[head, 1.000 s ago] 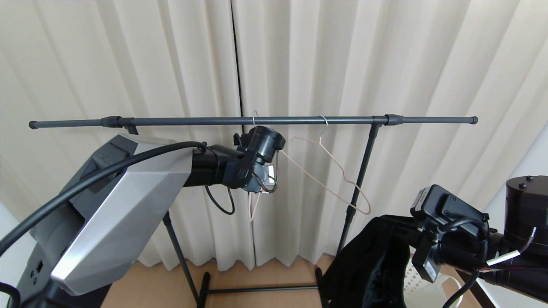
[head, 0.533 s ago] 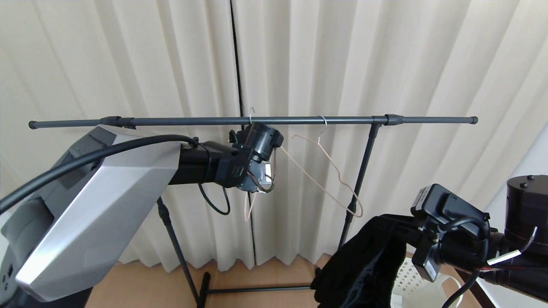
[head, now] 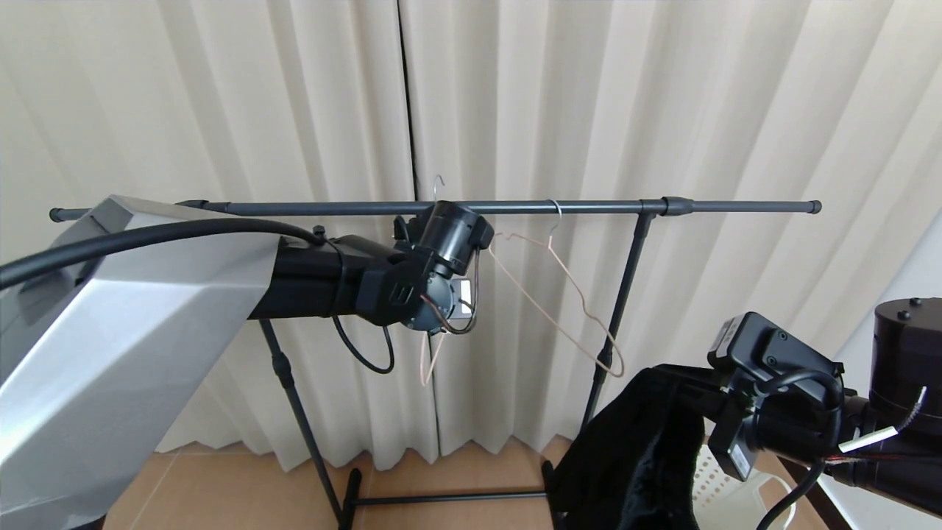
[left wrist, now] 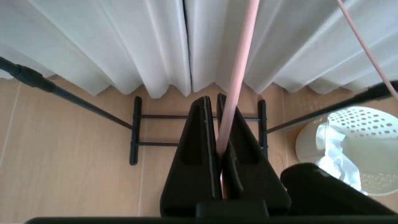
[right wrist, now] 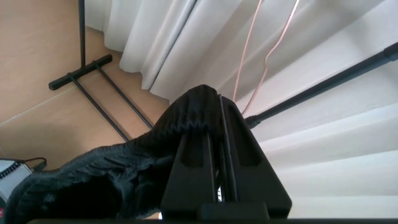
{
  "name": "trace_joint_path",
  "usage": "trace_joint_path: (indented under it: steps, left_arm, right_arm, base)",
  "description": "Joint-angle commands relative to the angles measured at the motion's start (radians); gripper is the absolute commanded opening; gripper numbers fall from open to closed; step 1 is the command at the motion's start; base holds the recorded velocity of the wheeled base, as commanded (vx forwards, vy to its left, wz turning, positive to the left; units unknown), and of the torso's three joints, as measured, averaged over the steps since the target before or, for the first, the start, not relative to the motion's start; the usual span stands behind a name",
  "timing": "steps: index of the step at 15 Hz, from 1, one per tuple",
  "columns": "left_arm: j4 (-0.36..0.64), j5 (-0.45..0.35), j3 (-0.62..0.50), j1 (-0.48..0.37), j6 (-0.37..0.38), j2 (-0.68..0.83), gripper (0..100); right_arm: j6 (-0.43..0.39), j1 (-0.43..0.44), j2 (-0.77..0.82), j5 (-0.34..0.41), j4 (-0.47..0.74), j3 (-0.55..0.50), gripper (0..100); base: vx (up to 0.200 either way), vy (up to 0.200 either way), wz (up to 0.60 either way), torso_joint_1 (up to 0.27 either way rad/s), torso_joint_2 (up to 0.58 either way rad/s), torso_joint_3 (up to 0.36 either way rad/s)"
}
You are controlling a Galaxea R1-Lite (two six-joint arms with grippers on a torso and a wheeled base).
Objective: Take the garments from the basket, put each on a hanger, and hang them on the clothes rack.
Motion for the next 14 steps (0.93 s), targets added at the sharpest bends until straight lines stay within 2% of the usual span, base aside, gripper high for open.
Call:
trace_joint_path:
  steps: [1, 3, 6, 7, 8, 9, 11, 14]
  left_arm:
    - [0.001, 0.001, 0.047, -0.012, 0.000, -0.055, 0]
    - [-0.013, 0.004, 0.148, -0.019, 0.000, -0.122, 0]
    - [-0.091, 0.004, 0.301, -0.019, 0.015, -0.214, 0]
    - [-0.145, 0.002, 0.392, -0.025, 0.038, -0.260, 0]
    - [-0.171, 0.002, 0.430, -0.028, 0.051, -0.279, 0]
    - [-0.266, 0.001, 0.557, -0.037, 0.097, -0.332, 0]
    - [-0.437, -0.001, 0.741, -0.046, 0.195, -0.401, 0]
    - [-0.702, -0.007, 0.959, -0.046, 0.314, -0.452, 0]
  right_arm:
    - [0.001, 0.000, 0.000, 0.000, -0.002, -0.005, 0]
    - [0.010, -0.004, 0.002, -0.009, -0.002, -0.034, 0]
    - [0.119, -0.003, 0.012, -0.066, 0.004, -0.088, 0]
    - [0.160, 0.000, 0.026, -0.093, 0.006, -0.116, 0]
    - [0.171, 0.000, 0.031, -0.106, 0.004, -0.125, 0]
    - [0.192, 0.000, 0.037, -0.133, 0.004, -0.148, 0]
    - [0.215, 0.000, 0.037, -0.161, 0.006, -0.166, 0]
    - [0.215, 0.009, 0.035, -0.268, -0.003, -0.174, 0]
  base:
    - [0.000, 0.000, 0.00, 0.000, 0.00, 0.000]
    - [0.000, 0.000, 0.00, 0.000, 0.00, 0.000]
    - [0.000, 0.000, 0.00, 0.000, 0.00, 0.000]
    - [0.000, 0.000, 0.00, 0.000, 0.00, 0.000]
    - [0.000, 0.000, 0.00, 0.000, 0.00, 0.000]
    - [0.000, 0.000, 0.00, 0.000, 0.00, 0.000]
    - [0.000, 0.000, 0.00, 0.000, 0.00, 0.000]
    - [0.000, 0.000, 0.00, 0.000, 0.00, 0.000]
